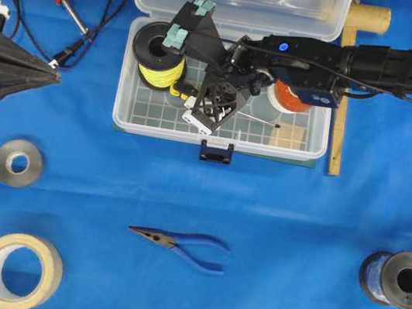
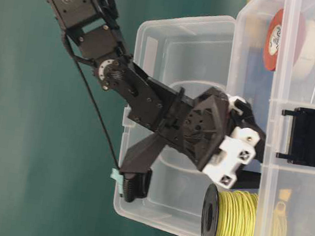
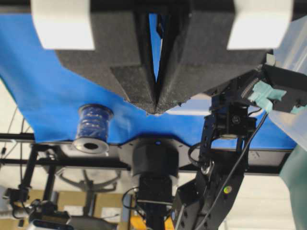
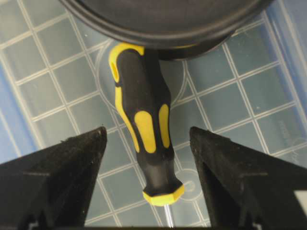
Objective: Pick the screwdriver from the toolbox among several items.
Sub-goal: 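Close the right gripper on the yellow-black screwdriver handle inside the toolbox, then lift the screwdriver with the right gripper up out of the toolbox, then carry the screwdriver with the right gripper toward the table front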
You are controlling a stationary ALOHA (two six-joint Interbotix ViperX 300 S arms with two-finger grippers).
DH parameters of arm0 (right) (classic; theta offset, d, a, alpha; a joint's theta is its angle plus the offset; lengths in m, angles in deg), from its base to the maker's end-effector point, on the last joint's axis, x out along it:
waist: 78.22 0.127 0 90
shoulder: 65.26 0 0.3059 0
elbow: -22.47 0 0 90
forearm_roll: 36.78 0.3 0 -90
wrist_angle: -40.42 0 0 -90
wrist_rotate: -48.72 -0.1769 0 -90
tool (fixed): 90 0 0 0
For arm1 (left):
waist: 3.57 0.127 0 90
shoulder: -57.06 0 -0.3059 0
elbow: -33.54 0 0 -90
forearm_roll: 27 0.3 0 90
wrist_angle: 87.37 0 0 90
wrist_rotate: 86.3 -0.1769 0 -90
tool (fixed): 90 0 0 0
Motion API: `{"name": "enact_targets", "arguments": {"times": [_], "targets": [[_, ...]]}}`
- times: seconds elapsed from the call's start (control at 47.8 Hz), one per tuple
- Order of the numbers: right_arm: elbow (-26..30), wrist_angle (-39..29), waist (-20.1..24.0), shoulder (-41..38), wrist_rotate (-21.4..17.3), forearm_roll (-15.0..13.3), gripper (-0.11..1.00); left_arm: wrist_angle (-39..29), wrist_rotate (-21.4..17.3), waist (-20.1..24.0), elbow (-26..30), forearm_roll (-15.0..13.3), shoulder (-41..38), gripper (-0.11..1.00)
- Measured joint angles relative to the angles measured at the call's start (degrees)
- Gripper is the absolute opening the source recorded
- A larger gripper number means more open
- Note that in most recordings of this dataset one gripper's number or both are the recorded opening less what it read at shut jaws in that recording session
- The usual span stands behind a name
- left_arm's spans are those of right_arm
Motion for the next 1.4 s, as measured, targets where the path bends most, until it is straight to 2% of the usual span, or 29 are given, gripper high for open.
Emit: {"name": "enact_targets", "arguments": {"times": [0.084, 0.147, 0.23, 0.293, 0.565, 0.817, 0.963, 1.173, 1.277, 1.403], "targets": [[0.09, 0.09, -0.09, -0.62, -0.09, -0.09, 0.66, -0.18, 0.09, 0.0, -0.09, 0.0, 0.0, 0.0], [0.35, 0.09, -0.18, -0.88, -0.26, -0.09, 0.58, -0.18, 0.09, 0.0, -0.18, 0.09, 0.0, 0.0], [0.35, 0.09, -0.35, -0.97, 0.09, -0.18, 0.36, -0.18, 0.09, 0.0, -0.09, 0.0, 0.09, 0.0], [0.44, 0.0, 0.09, -0.97, 0.0, 0.0, 0.27, -0.26, 0.09, 0.0, -0.18, 0.0, 0.18, 0.0], [0.35, -3.6, 0.09, 0.88, 0.09, -0.18, 0.27, -0.79, 0.53, 0.7, -0.18, 0.09, 0.7, 0.0], [-0.26, -8.88, 0.7, 12.22, -0.7, -0.18, 0.27, -1.05, 0.62, 2.55, -0.35, 0.09, 0.79, 0.0], [-0.7, -11.51, 3.6, 18.02, -3.08, -0.18, 0.27, -1.05, 0.7, 2.81, -0.35, 0.0, 0.88, 0.0], [-0.79, -11.43, 11.78, 19.95, -8.17, -1.23, 0.27, -1.05, 0.7, 2.81, -0.35, 0.0, 0.97, 0.0], [-0.7, -9.49, 16.0, 18.37, -12.22, -3.6, 0.27, -1.05, 0.7, 2.9, -0.44, 0.09, 0.97, 0.0], [-0.18, -7.03, 19.51, 13.01, -18.54, -8.35, 0.27, -1.05, 0.62, 2.9, -0.44, 0.0, 0.97, 0.0]]}}
